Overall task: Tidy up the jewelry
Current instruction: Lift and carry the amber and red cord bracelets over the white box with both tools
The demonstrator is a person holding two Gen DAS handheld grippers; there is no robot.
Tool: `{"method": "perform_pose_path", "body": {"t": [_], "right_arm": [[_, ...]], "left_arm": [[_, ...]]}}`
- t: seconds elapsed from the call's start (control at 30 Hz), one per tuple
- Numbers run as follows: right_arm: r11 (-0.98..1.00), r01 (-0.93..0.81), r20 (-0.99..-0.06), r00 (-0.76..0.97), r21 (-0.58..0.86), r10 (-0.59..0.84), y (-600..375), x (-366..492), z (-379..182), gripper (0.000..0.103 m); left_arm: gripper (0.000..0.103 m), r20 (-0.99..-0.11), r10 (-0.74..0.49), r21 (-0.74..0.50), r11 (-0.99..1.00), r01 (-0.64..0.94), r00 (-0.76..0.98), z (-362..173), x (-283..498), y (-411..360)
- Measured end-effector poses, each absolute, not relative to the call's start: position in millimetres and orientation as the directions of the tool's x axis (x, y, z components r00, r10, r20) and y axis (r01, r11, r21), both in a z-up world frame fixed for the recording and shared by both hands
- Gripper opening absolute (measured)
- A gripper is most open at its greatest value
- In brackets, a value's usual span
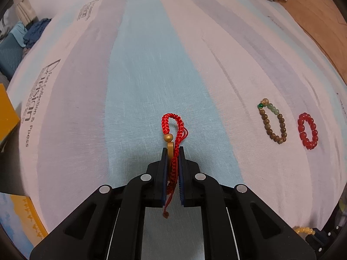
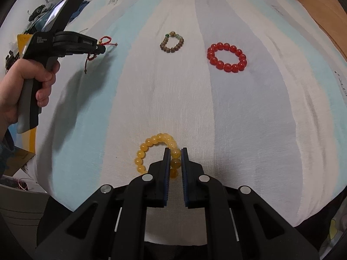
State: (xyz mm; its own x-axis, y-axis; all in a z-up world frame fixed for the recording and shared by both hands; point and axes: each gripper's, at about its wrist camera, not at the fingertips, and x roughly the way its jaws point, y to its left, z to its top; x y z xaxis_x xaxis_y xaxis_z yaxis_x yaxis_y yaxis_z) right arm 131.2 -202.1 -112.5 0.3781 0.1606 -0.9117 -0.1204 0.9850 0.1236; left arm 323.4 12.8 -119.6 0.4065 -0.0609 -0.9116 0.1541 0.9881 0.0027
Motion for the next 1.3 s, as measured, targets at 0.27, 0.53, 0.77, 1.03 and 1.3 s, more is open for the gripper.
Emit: {"method": "perform_pose_path", "body": {"t": [0.27,0.53,0.77,1.03,1.3], "right_arm": [[0.983,-0.117,-0.898,0.402,0.142,0.177,-202,129,-97,0.009],[0.984,-0.110,-0.876,0.448,0.142,0.176,-202,130,-73,0.009],[0.983,-0.121,-0.856,0.485,0.135,0.177,-193,134,-51,0.009],[0.980,-0.148,-0.829,0.526,0.130,0.189,-169,142,-20,0.009],[0.972,-0.195,-0.806,0.550,0.133,0.221,-129,145,9,0.009]], "left_arm": [[0.007,-0.905,-0.056,0.007,0.989,0.146,0.422,-104,317,15],[0.007,-0.895,-0.051,0.011,0.991,0.136,0.444,-77,298,20],[0.007,-0.884,-0.049,0.010,0.992,0.122,0.465,-51,272,32],[0.007,-0.871,-0.036,0.007,0.996,0.086,0.489,-23,237,65],[0.007,-0.855,0.000,0.013,1.000,0.023,0.518,2,203,109]]}}
